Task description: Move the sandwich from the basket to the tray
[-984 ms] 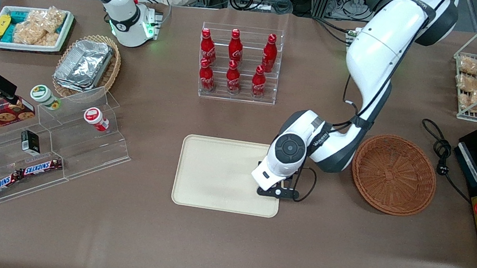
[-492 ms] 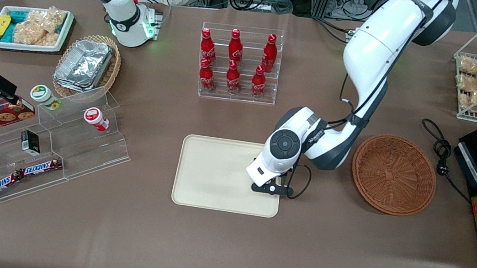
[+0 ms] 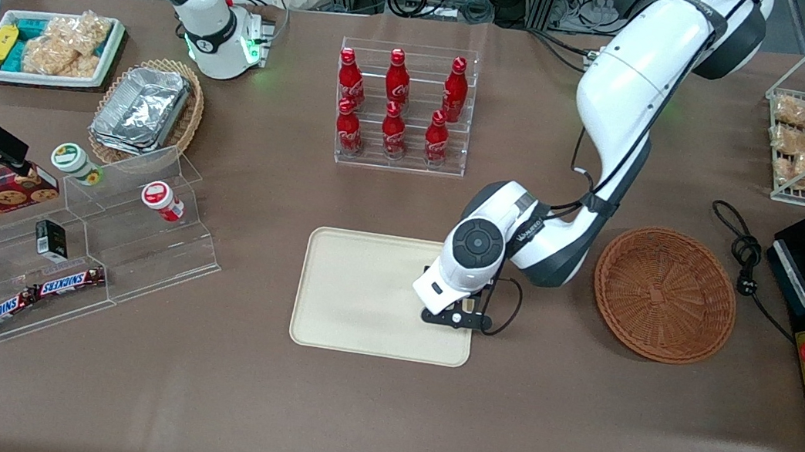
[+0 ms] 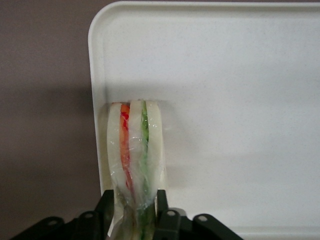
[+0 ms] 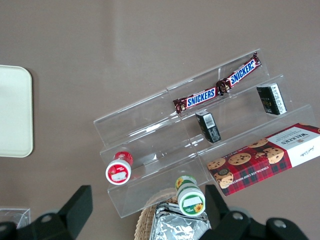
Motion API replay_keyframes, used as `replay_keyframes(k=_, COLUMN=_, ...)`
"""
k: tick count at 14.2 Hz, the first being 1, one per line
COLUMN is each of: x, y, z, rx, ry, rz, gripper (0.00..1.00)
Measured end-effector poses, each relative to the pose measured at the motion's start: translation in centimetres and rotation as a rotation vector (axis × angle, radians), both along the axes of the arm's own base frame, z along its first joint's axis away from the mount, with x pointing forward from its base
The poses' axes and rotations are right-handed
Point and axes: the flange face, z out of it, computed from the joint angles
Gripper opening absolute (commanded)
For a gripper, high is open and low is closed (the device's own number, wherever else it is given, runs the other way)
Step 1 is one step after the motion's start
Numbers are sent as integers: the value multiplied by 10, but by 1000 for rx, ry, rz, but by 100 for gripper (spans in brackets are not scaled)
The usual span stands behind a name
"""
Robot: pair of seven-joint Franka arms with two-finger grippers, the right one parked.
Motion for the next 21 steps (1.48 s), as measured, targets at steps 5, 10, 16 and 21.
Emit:
replay_keyframes(k=5, x=7, y=5, z=21, rx=18, ry=12, rz=10, gripper=98)
replay_keyframes(k=10, x=16, y=45, z=125, rx=68, ry=14, rz=-10, gripper=98)
replay_keyframes(k=16, x=31, y=183, z=250, rx=90, ry=51, rz=-99, gripper=98)
replay_keyframes(k=21, x=20, y=321, z=344, rx=85, ry=24, rz=-51, gripper=98)
